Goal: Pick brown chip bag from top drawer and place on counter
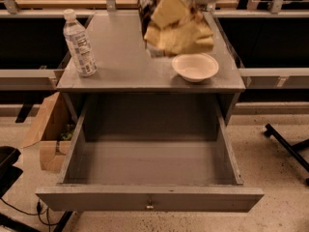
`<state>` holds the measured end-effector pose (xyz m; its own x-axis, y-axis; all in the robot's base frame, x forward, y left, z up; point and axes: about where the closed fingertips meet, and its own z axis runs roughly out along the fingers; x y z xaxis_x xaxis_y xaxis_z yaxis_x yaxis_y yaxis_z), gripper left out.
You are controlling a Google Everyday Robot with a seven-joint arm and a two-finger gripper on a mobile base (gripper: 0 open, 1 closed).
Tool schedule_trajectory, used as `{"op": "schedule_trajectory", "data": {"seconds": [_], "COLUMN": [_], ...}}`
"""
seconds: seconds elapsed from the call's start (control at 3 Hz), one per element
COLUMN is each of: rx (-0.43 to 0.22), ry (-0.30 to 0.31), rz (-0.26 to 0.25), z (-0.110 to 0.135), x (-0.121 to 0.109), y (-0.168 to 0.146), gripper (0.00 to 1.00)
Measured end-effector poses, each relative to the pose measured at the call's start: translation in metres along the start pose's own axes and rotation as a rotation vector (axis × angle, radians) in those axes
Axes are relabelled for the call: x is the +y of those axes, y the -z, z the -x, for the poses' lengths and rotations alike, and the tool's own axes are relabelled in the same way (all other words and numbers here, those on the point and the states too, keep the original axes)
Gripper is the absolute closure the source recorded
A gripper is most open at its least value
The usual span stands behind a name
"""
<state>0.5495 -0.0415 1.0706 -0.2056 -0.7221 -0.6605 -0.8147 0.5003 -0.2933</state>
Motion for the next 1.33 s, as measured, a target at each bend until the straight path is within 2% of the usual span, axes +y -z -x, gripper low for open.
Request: {"op": "schedule_trajectory", "data": {"seconds": [0.33, 0.67, 1.0, 1.33], "rx": [-0.040, -0.036, -0.109, -0.180], "ry": [0.011, 0.011, -0.020, -0.065], "rz": [-0.023, -0.021, -0.055, -0.093], "z": [0.023, 0.021, 0.023, 0.032], "x": [-0.005, -0.003, -0.024, -0.083], "y": [0.013, 0.012, -0.012, -0.066], "gripper": [1.00, 1.00, 1.00, 1.00]}}
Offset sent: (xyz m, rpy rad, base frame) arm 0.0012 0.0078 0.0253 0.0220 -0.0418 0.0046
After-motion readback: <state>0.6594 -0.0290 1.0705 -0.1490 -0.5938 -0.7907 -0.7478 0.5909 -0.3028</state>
